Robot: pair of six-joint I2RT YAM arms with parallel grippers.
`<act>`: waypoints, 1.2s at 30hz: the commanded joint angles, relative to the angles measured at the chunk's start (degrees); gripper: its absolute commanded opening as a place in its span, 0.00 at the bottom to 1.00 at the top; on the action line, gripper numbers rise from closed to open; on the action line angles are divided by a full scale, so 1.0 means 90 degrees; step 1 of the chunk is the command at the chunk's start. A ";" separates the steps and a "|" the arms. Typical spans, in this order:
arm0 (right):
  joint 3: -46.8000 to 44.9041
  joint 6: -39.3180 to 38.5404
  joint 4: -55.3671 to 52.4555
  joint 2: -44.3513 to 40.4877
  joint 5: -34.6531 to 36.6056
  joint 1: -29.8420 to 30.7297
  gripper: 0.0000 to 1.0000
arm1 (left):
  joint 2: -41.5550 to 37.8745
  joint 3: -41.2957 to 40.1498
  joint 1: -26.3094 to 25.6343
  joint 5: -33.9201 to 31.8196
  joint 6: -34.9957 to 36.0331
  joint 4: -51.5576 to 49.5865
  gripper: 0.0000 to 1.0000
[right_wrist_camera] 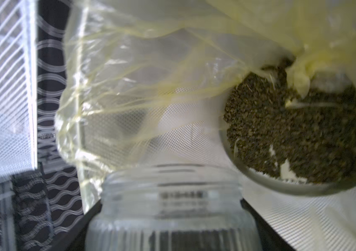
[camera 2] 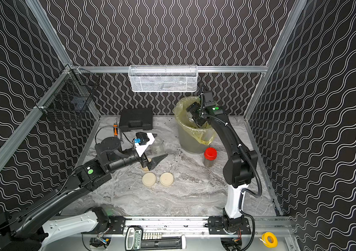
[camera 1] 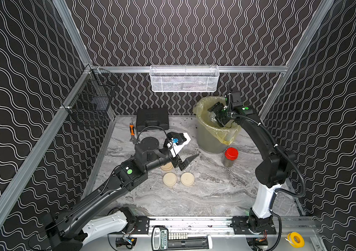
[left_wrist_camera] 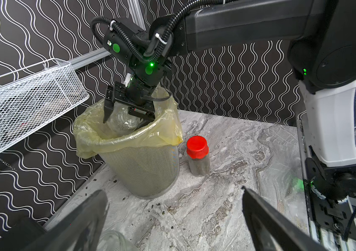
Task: Empty moldy tea leaves from jars
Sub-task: Pour the moldy tea leaves from the jar into the trash bin.
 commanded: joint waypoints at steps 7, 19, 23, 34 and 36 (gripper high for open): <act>0.0043 0.1824 -0.0065 0.0006 -0.0506 -0.0042 0.01 | -0.0032 0.0069 -0.0060 -0.0139 0.0198 0.0014 0.99; -0.0144 0.1565 -0.0106 -0.0104 -0.0651 -0.0238 0.00 | -0.0006 0.0082 -0.0155 -0.0331 0.0315 -0.0068 0.99; -0.0126 0.1428 -0.0144 -0.0214 -0.0631 -0.0265 0.00 | 0.0014 0.0053 -0.0154 -0.0376 0.0330 -0.0052 0.99; -0.0273 0.1378 -0.0058 -0.0600 -0.0712 -0.0411 0.00 | 0.0123 0.0059 -0.0156 -0.0422 0.0345 -0.0058 0.99; -0.0119 0.1387 -0.0190 -0.0667 -0.0634 -0.0406 0.00 | 0.0131 0.0044 -0.0154 -0.0429 0.0353 -0.0051 0.99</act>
